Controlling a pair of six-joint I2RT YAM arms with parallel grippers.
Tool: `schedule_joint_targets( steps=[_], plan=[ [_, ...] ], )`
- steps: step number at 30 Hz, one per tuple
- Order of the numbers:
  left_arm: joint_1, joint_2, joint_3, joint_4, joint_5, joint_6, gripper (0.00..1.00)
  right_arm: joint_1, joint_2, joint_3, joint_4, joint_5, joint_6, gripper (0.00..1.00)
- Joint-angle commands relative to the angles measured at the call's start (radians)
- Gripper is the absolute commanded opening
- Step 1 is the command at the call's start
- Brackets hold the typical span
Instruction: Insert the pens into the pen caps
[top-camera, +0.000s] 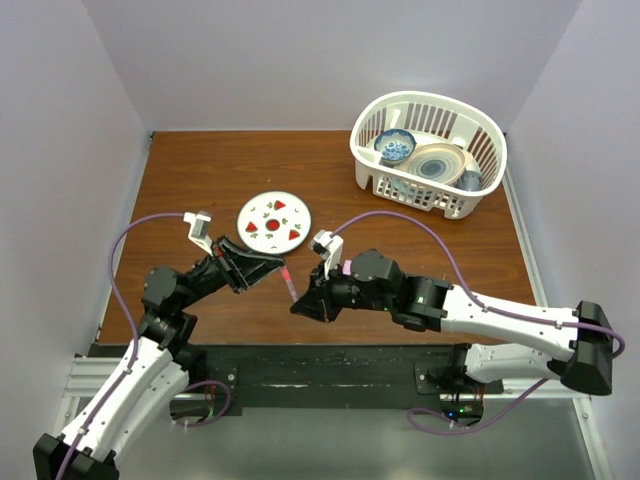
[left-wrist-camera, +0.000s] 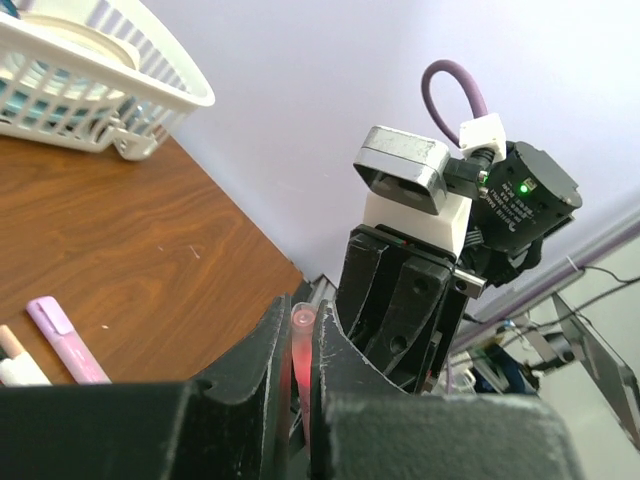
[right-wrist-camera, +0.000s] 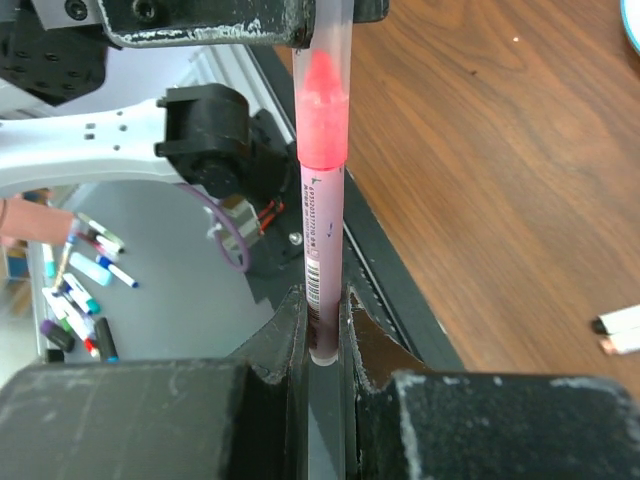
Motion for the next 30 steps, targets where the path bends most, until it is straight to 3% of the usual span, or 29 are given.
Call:
schedule_joint_targets(
  steps=[1, 4, 14, 24, 28, 30],
  plan=[
    [-0.021, -0.018, -0.077, -0.145, 0.156, 0.052, 0.0, -0.113, 0.005, 0.179, 0.18, 0.111, -0.046, 0.0],
    [-0.035, -0.025, -0.135, -0.061, 0.164, -0.004, 0.0, -0.155, 0.042, 0.242, 0.174, 0.043, -0.051, 0.0],
    [-0.127, 0.036, -0.178, -0.039, 0.144, 0.047, 0.0, -0.194, 0.226, 0.482, 0.108, -0.012, -0.098, 0.0],
    [-0.149, 0.077, -0.226, 0.034, 0.15, 0.056, 0.0, -0.259, 0.27, 0.562, 0.15, 0.036, -0.104, 0.0],
    [-0.15, 0.025, -0.238, -0.029, 0.124, 0.059, 0.0, -0.293, 0.309, 0.593, 0.209, -0.013, -0.068, 0.0],
    [-0.153, 0.014, -0.279, 0.098, 0.146, -0.013, 0.0, -0.299, 0.339, 0.63, 0.217, -0.042, -0.074, 0.0]
  ],
)
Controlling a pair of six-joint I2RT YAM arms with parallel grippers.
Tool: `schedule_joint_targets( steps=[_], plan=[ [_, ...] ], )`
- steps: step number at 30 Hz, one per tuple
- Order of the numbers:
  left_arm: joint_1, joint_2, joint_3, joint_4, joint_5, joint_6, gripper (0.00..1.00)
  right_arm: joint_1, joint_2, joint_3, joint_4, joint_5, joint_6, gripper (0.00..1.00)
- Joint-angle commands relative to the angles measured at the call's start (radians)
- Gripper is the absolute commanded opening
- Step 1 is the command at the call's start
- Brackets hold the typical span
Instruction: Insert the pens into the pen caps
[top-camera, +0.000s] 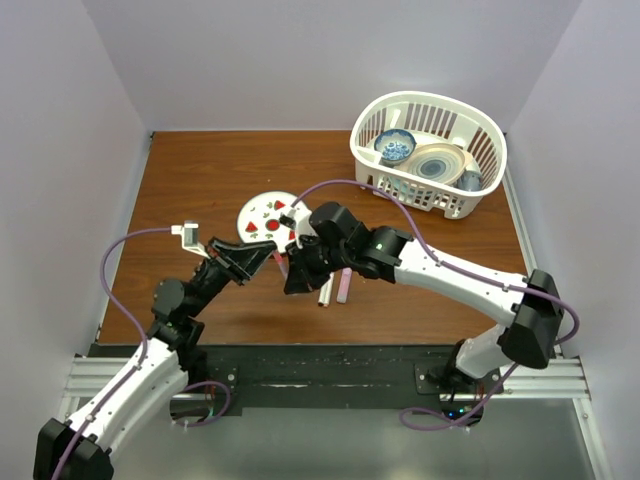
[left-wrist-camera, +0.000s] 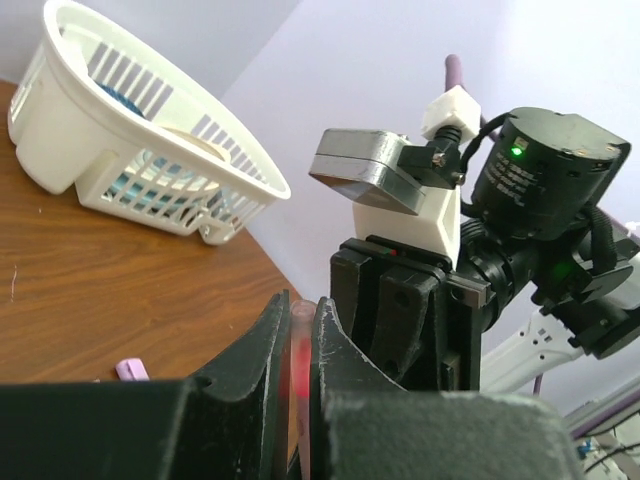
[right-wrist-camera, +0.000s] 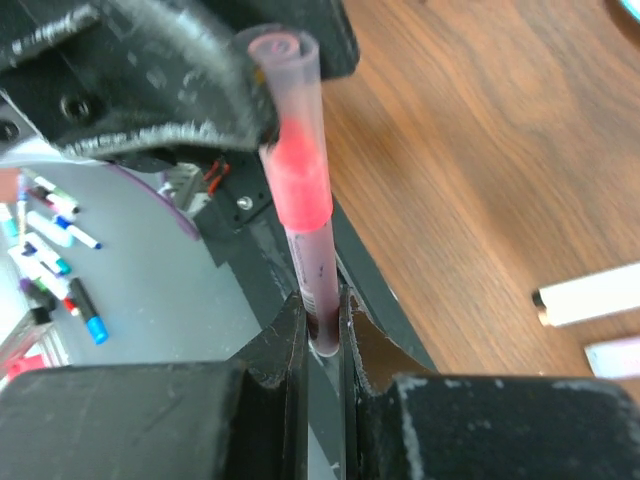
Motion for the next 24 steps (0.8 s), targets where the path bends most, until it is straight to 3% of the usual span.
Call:
schedule_joint_targets(
  steps=[1, 4, 8, 10, 12, 13, 16, 17, 20, 23, 24],
  plan=[
    [-0.103, -0.018, -0.116, -0.094, 0.459, -0.057, 0.0, -0.126, 0.008, 0.237, 0.601, 0.138, 0.042, 0.0],
    [-0.103, -0.03, -0.069, -0.159, 0.428, -0.037, 0.0, -0.125, 0.009, 0.217, 0.602, 0.091, 0.048, 0.0],
    [-0.101, -0.027, 0.062, -0.255, 0.356, 0.0, 0.0, -0.125, -0.054, 0.02, 0.671, 0.014, 0.102, 0.0],
    [-0.101, 0.007, 0.169, -0.397, 0.312, 0.088, 0.0, -0.123, -0.115, -0.103, 0.699, -0.004, 0.136, 0.0],
    [-0.101, 0.059, 0.261, -0.439, 0.268, 0.127, 0.0, -0.122, -0.184, -0.18, 0.714, -0.017, 0.151, 0.0],
    [-0.101, 0.074, 0.286, -0.479, 0.253, 0.148, 0.0, -0.122, -0.21, -0.215, 0.716, -0.014, 0.166, 0.07],
    [-0.1, 0.146, 0.371, -0.565, 0.176, 0.199, 0.0, -0.122, -0.3, -0.344, 0.699, -0.018, 0.185, 0.16],
    [-0.1, 0.186, 0.413, -0.588, 0.143, 0.215, 0.0, -0.122, -0.32, -0.366, 0.685, -0.018, 0.185, 0.27],
    [-0.097, 0.261, 0.467, -0.634, 0.1, 0.254, 0.0, -0.122, -0.417, -0.45, 0.641, -0.005, 0.197, 0.48],
    [-0.091, 0.326, 0.493, -0.639, 0.078, 0.274, 0.0, -0.122, -0.514, -0.519, 0.558, 0.006, 0.203, 0.57],
    [-0.091, 0.34, 0.496, -0.639, 0.067, 0.281, 0.0, -0.122, -0.54, -0.538, 0.538, 0.009, 0.206, 0.7]
  ],
)
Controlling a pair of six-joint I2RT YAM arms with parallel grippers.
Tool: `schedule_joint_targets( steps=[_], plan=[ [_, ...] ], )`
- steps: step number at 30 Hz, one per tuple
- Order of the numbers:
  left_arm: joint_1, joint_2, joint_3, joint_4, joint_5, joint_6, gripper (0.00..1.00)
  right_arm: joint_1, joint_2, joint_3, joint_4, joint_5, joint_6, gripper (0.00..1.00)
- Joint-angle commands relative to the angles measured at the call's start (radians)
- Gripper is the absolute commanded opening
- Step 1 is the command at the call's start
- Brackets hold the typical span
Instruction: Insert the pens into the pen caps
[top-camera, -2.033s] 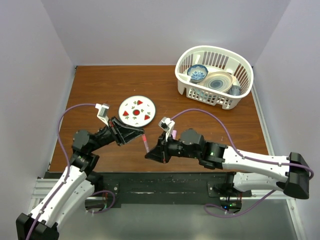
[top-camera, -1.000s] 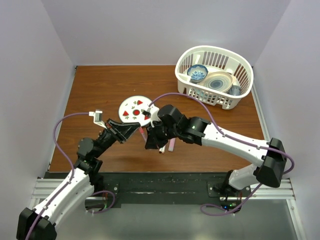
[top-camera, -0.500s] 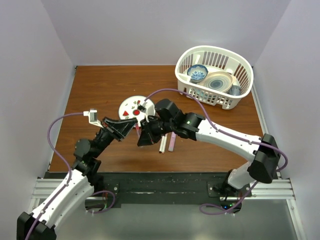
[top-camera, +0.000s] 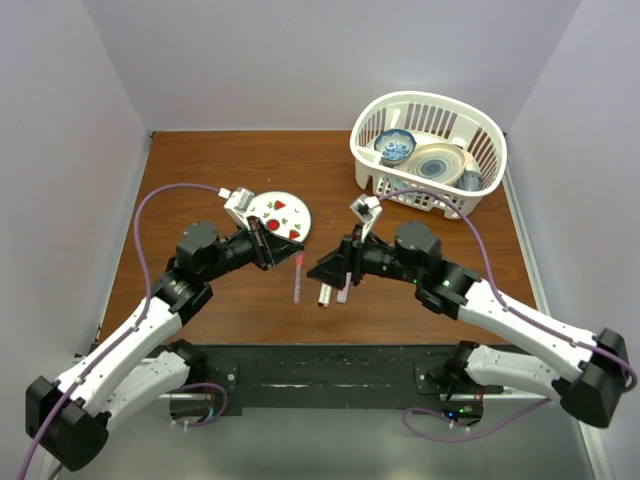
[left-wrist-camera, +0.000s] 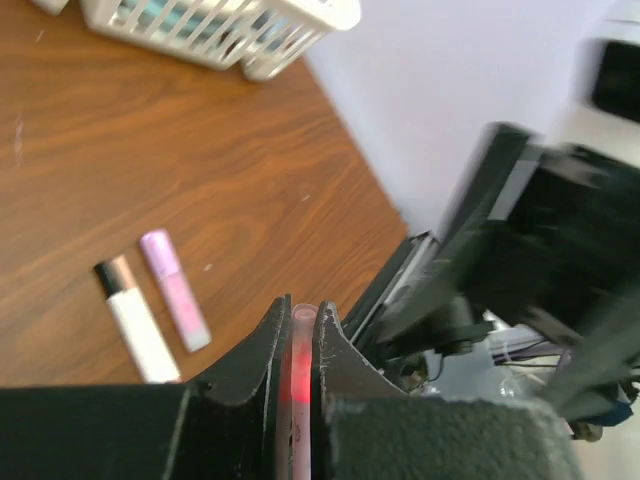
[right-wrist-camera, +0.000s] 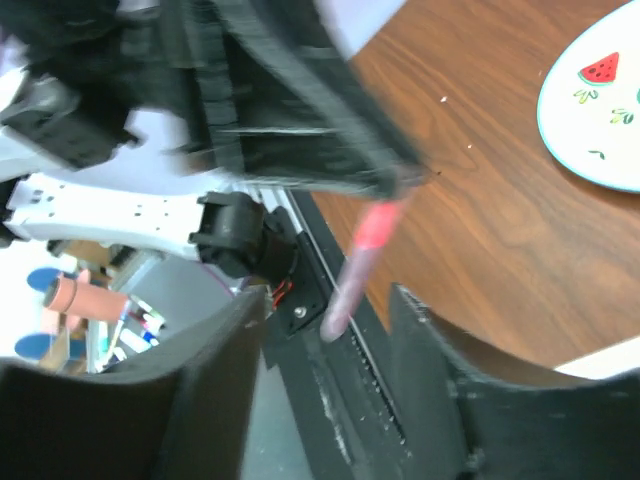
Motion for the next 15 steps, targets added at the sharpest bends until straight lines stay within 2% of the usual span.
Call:
schedule_joint_targets(
  steps=[1, 5, 7, 10, 15],
  plan=[
    [0.003, 0.077, 0.058, -0.13, -0.021, 0.082, 0.0, 0.005, -0.135, -0.107, -0.022, 0.066, 0.042, 0.75],
    [0.003, 0.157, -0.006, -0.132, -0.178, 0.084, 0.0, 0.005, -0.316, -0.166, -0.085, 0.111, 0.075, 0.91],
    [0.003, 0.184, -0.043, -0.052, -0.212, 0.071, 0.0, 0.006, -0.352, -0.165, -0.157, 0.141, 0.077, 0.96],
    [0.003, 0.256, -0.097, 0.042, -0.273, 0.057, 0.0, 0.005, -0.396, -0.154, -0.209, 0.164, 0.069, 0.97],
    [0.003, 0.414, -0.089, 0.157, -0.361, 0.056, 0.0, 0.005, -0.387, -0.155, -0.208, 0.177, 0.066, 0.98]
  ],
)
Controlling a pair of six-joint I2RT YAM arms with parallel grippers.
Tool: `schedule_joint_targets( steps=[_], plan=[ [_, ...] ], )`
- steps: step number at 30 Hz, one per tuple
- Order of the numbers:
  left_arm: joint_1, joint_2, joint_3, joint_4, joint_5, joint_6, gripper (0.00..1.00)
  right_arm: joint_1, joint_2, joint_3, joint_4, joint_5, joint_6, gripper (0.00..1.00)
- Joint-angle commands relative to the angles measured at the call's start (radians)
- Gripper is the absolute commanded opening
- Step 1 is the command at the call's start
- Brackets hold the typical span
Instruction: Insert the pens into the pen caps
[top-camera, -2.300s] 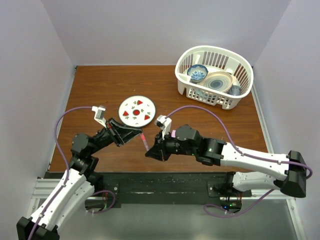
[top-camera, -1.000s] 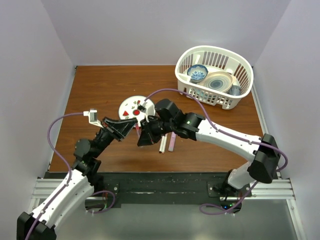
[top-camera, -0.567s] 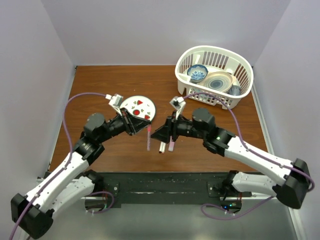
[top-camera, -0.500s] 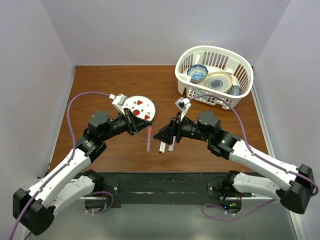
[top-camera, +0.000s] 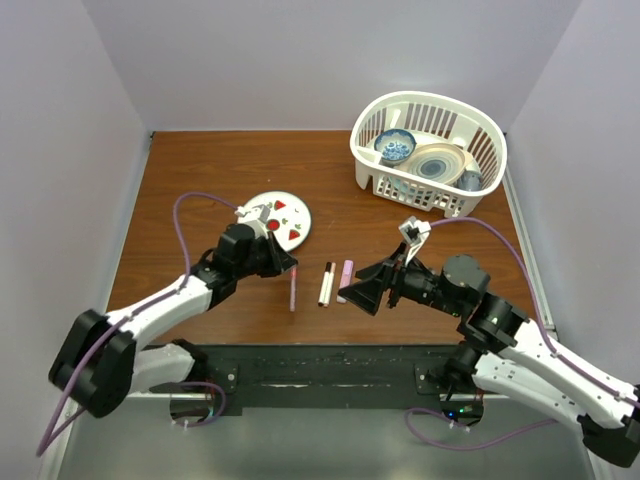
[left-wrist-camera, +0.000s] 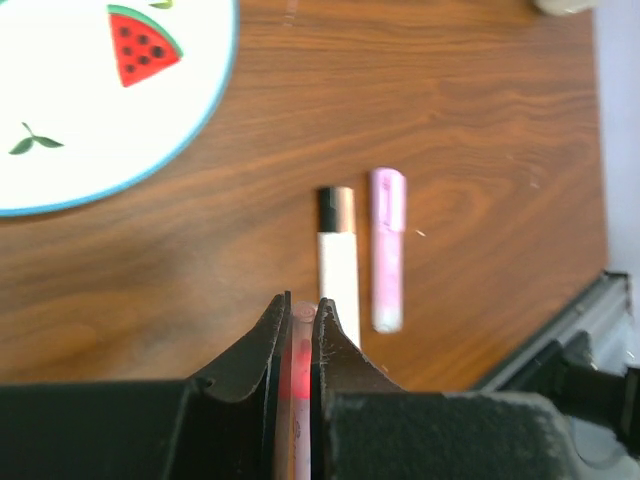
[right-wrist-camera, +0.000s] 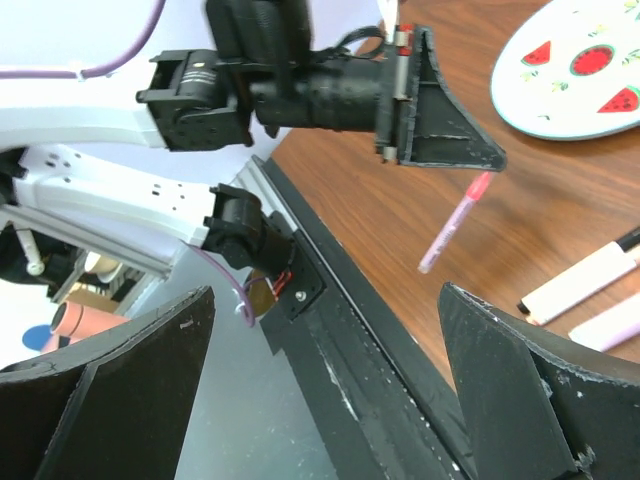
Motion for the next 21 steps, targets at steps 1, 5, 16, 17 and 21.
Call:
schedule_joint_targets(
  steps=[1, 5, 16, 17, 21],
  plan=[
    [0.003, 0.091, 0.006, 0.208, -0.099, 0.009, 0.0, 0.002, 0.023, 0.007, -0.018, 0.042, 0.007, 0.98],
    [0.003, 0.178, 0.014, 0.253, -0.083, 0.005, 0.0, 0.002, 0.038, -0.003, -0.006, 0.043, 0.01, 0.98],
    [0.003, 0.166, 0.127, 0.101, -0.057, 0.069, 0.48, 0.002, 0.029, 0.03, -0.085, 0.106, 0.022, 0.99],
    [0.003, 0.149, 0.141, 0.075, -0.056, 0.078, 0.53, 0.003, 0.026, 0.035, -0.096, 0.109, 0.024, 0.99],
    [0.003, 0.031, 0.184, -0.031, -0.017, 0.138, 0.63, 0.002, 0.003, 0.052, -0.153, 0.14, 0.027, 0.99]
  ],
)
